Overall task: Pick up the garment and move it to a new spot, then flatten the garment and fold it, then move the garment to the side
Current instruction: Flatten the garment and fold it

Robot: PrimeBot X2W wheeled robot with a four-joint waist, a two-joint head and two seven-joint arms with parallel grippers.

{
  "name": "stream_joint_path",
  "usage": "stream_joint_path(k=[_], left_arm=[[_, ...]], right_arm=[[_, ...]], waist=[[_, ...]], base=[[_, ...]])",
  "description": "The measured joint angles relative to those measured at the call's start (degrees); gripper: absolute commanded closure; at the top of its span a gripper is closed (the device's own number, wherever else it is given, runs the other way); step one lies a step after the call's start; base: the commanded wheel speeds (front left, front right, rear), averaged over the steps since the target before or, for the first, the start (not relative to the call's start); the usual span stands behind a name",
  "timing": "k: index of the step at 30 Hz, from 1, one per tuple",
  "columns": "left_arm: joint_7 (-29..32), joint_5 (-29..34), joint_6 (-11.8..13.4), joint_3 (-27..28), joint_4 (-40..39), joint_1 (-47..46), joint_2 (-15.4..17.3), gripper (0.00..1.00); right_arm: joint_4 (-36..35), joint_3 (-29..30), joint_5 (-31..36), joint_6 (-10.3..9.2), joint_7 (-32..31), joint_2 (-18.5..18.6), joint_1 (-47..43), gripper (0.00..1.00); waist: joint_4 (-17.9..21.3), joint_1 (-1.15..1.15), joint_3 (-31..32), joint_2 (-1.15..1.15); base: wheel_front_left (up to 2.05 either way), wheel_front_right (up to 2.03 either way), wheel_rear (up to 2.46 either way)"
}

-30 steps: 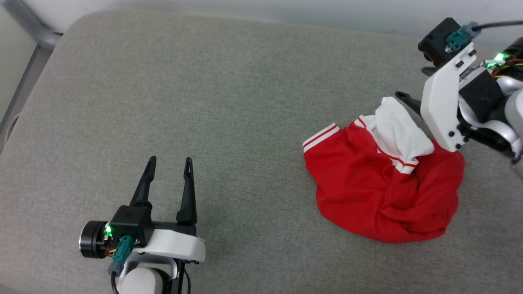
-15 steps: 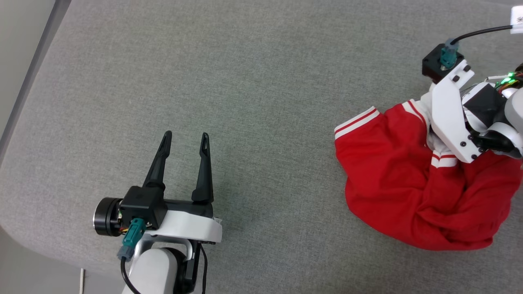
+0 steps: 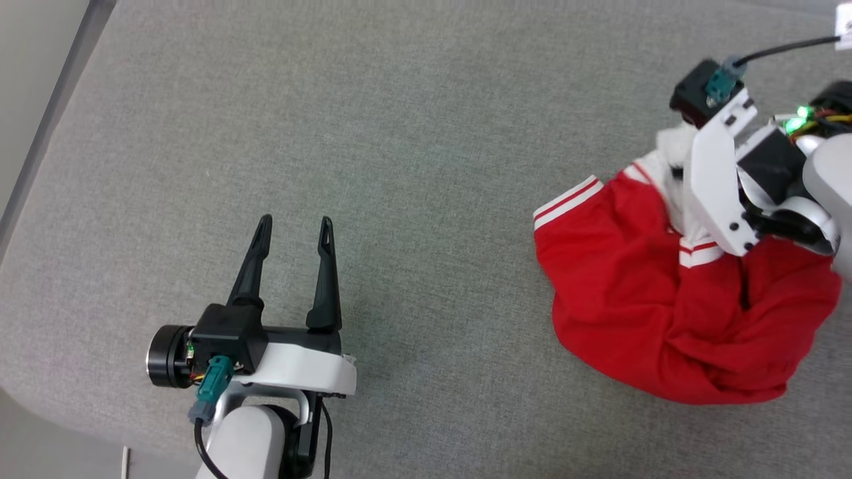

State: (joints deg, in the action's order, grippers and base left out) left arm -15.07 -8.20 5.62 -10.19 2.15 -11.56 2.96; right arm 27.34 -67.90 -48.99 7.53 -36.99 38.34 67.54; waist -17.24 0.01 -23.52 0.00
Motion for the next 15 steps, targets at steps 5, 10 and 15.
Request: stream_joint_path(k=[5, 10, 15], left_arm=[[0.0, 1.3, -0.4, 0.8, 0.5, 1.2, 0.0, 0.0], [0.0, 2.6, -1.0, 2.5, 0.7, 3.7, 0.0, 0.0], [0.0, 3.4, -1.4, 3.9, 0.6, 6.2, 0.0, 0.0]], right_arm=[[-1.7, 1.3, -0.9, 0.0, 8.9, -0.8, 1.6, 1.0], [-5.7, 1.9, -1.0, 0.0, 15.9, 1.1, 1.3, 1.0], [-10.1, 5.3, -1.5, 0.01, 22.1, 5.7, -3.8, 1.0]], waist=[[1.4, 0.0, 3.0, 0.0], [3.4, 0.0, 6.3, 0.0], [6.0, -0.01, 9.4, 0.0]], base=[[0.0, 0.0, 0.0], [0.0, 0.0, 0.0], [0.0, 0.0, 0.0]])
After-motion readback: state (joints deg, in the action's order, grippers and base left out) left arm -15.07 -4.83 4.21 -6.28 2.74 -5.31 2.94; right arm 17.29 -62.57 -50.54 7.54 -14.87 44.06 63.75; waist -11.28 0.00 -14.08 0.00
